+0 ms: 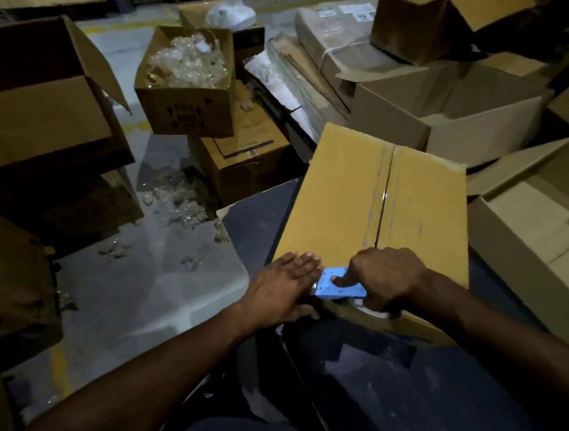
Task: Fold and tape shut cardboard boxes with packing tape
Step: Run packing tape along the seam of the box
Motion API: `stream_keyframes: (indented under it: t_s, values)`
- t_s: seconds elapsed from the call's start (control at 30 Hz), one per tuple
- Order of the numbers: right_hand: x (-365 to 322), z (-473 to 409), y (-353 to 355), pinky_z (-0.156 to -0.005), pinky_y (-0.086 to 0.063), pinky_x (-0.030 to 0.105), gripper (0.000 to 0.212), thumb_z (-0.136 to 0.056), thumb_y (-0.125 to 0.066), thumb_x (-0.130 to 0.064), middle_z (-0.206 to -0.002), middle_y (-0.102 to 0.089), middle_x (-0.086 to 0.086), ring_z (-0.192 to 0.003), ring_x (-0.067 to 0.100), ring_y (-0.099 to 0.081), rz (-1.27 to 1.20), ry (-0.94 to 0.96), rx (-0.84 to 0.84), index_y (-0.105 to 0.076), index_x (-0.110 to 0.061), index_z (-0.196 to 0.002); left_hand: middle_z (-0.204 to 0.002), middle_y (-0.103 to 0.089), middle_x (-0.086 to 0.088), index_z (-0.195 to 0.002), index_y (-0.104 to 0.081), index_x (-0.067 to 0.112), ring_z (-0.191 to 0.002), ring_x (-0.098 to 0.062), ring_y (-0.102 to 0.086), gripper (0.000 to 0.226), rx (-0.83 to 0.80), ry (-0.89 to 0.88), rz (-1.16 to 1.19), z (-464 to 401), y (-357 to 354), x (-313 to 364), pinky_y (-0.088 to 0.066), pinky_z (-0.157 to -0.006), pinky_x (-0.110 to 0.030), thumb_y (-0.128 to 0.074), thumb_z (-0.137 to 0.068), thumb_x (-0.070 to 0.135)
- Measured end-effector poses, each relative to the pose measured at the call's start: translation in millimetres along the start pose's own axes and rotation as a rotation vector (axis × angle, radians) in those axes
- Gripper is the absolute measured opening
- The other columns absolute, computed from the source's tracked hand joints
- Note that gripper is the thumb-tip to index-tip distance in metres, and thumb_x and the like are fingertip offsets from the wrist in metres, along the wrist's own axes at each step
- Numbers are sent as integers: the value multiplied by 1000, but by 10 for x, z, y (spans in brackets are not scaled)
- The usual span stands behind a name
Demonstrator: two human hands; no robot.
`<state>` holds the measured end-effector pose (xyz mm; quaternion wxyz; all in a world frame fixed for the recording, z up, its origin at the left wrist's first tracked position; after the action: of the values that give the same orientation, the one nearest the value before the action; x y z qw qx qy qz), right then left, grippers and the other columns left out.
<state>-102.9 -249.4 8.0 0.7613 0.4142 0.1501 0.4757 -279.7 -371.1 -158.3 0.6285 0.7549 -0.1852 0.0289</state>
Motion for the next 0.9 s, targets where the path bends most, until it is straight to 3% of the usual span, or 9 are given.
stream_keyframes:
  t_s: [0.1,0.3,0.4,0.5,0.57,0.67,0.73,0.8,0.9]
  values:
    - [44,58,7,-79,-49,39,56,-93,-70,-37,-132,-63,3,-115,32,-66,-3,-8,-28,-55,-34,-147,-167,-51,-6,-158,-58,16,-155,-23,-48,65,43,-86,-135,54,-217,-162,-27,-134,-39,-76,-96,20]
    - [627,299,-322,-109,-44,41,58,-100,-55,-70,-148,-57,1,-132,26,-57,-131,-247,-243,-58,-32,-144,-168,-49,-7,-161,-54,15,-156,-23,-46,73,126,-148,-149,13,-213,-183,-32,-130,-40,-70,-90,11]
    - [655,365,-367,-101,-48,39,53,-102,-61,-60,-144,-60,3,-126,28,-60,-175,-220,-249,-60,-30,-146,-168,-49,-7,-161,-54,14,-155,-24,-48,68,132,-157,-182,25,-228,-216,-31,-130,-39,-67,-94,10]
    - [460,362,-240,-77,-51,38,57,-91,-74,-35,-120,-64,0,-104,28,-65,-100,-101,-129,-58,-37,-146,-169,-48,-4,-164,-49,20,-155,-23,-46,66,141,-138,-178,-21,-112,-597,-35,-129,-43,-57,-99,14]
    - [267,325,-136,-71,-48,37,56,-89,-73,-35,-110,-63,1,-95,29,-63,-84,-41,6,-60,-33,-143,-167,-50,-2,-164,-44,26,-154,-22,-45,68,78,-87,-195,-65,120,-906,-45,-123,-49,-65,-99,16]
    - [38,256,-14,-72,-46,38,44,-97,-70,-38,-117,-66,4,-100,31,-66,-97,-42,126,-62,-28,-139,-170,-47,-5,-165,-47,23,-157,-27,-45,86,-46,-154,-295,-192,385,-973,-42,-125,-51,-86,-89,35]
    - [24,276,15,-73,-46,38,43,-98,-70,-38,-119,-66,3,-102,32,-67,-96,-49,141,-61,-29,-139,-174,-40,-8,-167,-44,17,-161,-27,-39,73,-47,-284,-283,-301,306,-666,-33,-131,-50,-68,-101,37]
    - [72,334,-15,-73,-45,38,47,-98,-69,-41,-122,-65,3,-103,31,-66,-101,-59,115,-59,-31,-142,-168,-49,-11,-161,-54,14,-155,-27,-48,56,-13,-337,-243,-365,70,-377,-36,-129,-48,-51,-107,30]
    - [125,387,-53,-77,-52,40,50,-97,-70,-44,-122,-64,4,-98,30,-63,-138,-88,81,-57,-30,-143,-162,-56,-12,-156,-60,12,-149,-30,-55,52,29,-299,-163,-376,-135,-302,-40,-127,-46,-48,-105,20]
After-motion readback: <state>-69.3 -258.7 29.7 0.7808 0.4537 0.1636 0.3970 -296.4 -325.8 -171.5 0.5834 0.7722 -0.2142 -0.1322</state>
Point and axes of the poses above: each hand's wrist, its own z-axis away from the middle knuckle, its own y-axis out of the back of the hand, x = y × z, the point moved 1 cm from there along -z, towards the middle knuckle
